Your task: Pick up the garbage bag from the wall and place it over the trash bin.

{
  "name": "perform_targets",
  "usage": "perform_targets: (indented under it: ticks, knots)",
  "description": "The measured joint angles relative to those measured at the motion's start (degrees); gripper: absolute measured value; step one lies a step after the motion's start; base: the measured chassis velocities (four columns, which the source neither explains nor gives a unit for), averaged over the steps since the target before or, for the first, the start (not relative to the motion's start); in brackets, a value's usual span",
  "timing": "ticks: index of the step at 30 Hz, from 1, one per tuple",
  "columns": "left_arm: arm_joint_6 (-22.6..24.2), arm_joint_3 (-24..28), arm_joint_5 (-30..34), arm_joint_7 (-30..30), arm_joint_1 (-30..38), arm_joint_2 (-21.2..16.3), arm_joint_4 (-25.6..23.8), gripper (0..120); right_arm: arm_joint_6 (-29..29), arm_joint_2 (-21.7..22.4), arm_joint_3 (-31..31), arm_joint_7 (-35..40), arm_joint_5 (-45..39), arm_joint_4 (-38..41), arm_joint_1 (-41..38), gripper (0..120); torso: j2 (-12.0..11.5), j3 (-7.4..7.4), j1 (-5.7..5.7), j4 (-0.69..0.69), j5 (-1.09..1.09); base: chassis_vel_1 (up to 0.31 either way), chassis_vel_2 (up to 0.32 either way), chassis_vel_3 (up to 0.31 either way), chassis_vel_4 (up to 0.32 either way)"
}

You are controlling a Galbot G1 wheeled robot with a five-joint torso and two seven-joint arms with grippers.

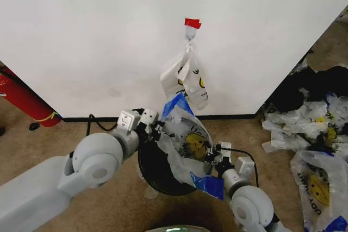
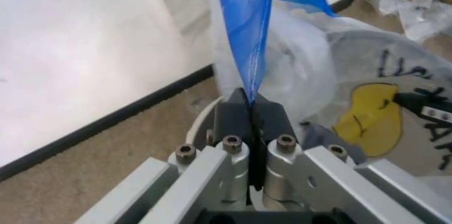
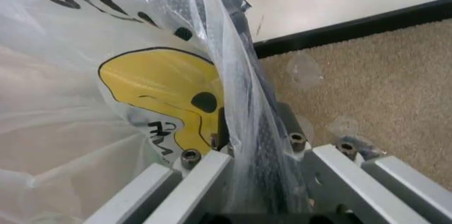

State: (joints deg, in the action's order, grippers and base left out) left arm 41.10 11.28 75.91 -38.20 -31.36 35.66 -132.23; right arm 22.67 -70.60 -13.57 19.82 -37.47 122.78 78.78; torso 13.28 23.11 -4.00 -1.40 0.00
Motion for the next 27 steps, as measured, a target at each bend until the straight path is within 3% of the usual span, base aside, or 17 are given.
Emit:
perform_targets:
  ticks: [19, 27]
  knots:
    - [1.00, -9.10, 3.76, 6.23, -3.44, -8.39, 3.00, 0, -3.27, 1.78, -3.21, -5.90, -5.13, 0.72, 1.93, 0, 0.00, 0.00, 0.00, 0.00, -0.01, 0.000, 0.000, 0.000, 0.000]
    - [1.03, -10.63, 4.15, 7.80, -5.00, -10.77, 2.58, 0, -5.54, 2.22, -4.33, -9.79, -7.87, 1.18, 2.70, 0, 0.00, 0.00, 0.00, 0.00, 0.00, 0.000, 0.000, 0.000, 0.000]
